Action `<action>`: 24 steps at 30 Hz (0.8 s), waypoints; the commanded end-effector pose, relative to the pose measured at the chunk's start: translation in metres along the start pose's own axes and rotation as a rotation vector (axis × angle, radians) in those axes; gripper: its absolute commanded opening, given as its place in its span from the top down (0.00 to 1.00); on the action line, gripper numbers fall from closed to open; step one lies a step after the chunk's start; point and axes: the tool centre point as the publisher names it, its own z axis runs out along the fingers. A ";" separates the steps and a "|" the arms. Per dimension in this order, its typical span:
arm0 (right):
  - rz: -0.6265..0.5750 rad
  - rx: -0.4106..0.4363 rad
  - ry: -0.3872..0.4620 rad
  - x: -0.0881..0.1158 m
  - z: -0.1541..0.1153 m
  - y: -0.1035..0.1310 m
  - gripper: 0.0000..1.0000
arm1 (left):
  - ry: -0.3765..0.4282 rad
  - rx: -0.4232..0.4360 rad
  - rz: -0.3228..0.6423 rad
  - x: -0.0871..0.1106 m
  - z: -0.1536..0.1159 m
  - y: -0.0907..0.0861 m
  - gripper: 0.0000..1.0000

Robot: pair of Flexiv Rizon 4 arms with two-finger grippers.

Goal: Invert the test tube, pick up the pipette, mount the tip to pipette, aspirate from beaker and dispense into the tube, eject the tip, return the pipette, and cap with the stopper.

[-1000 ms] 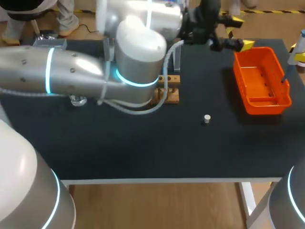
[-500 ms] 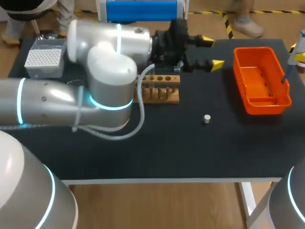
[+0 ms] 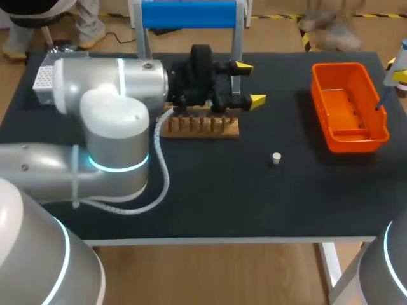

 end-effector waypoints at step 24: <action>0.000 0.003 0.002 0.000 -0.001 0.001 1.00 | -0.009 0.109 0.005 -0.006 -0.029 -0.006 0.00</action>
